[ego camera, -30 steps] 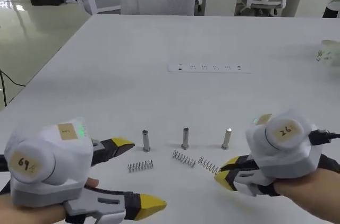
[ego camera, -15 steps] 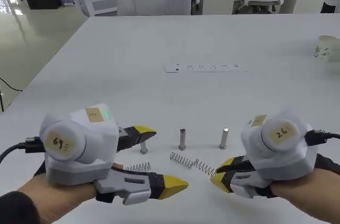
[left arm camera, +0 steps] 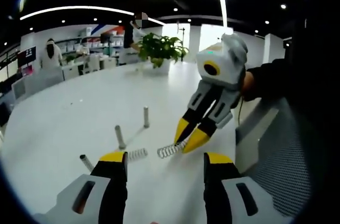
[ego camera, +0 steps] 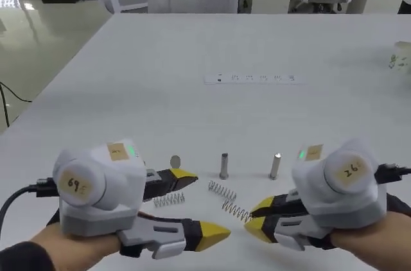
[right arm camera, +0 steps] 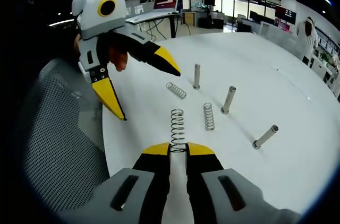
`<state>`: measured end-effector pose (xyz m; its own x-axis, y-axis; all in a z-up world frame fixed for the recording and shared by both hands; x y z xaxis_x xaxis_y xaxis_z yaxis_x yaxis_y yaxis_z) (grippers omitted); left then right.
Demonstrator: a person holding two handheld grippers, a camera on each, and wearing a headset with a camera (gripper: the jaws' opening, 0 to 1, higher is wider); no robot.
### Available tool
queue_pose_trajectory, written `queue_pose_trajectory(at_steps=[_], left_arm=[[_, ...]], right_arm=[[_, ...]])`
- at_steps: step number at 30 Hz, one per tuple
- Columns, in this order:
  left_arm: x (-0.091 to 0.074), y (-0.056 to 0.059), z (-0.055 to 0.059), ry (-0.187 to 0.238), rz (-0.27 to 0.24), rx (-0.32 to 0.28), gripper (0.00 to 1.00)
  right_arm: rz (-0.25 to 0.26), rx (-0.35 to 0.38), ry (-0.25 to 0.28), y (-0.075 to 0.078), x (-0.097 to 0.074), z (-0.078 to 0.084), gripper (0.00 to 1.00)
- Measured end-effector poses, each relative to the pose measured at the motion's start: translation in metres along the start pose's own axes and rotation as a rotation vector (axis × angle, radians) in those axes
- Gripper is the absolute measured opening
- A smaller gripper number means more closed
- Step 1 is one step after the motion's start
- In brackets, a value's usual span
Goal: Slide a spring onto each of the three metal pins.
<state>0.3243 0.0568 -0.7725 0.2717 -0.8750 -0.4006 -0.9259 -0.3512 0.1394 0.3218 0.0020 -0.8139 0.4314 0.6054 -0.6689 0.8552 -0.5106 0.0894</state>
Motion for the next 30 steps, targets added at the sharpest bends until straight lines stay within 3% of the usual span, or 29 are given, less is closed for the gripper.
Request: queue_pose_trajectory(at_steps=[8,15,21,30], left_arm=[[0.000,0.000,0.000,0.010,0.005,0.002,0.49],[0.002,0.003,0.002,-0.001,0.018,0.033,0.44],[0.009,0.009,0.007,-0.032,0.047,0.064,0.41],[0.014,0.014,0.010,-0.063,0.073,0.131,0.32]], right_arm=[[-0.021,-0.057,0.018,-0.002,-0.005,-0.012,0.07],[-0.048,-0.147,-0.079,-0.008,-0.003,-0.004,0.07],[-0.073,-0.194,-0.124,-0.007,-0.006,-0.014,0.07],[-0.137,-0.315,-0.252,-0.007,-0.011,-0.011,0.07]])
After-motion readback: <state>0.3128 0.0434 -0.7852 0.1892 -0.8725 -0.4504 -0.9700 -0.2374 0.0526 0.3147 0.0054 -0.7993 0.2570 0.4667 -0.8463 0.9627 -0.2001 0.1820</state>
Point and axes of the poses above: the centre of the closed fingertips' face, and the gripper's own axes: x roughly forward along the fingers, y roughly to its right, z roughly out of its underside, the point moved 1 cm from there along -x, roughly backward along the fingers, and after that the axes turned 12 degrees about z, right-handed, at the moved point
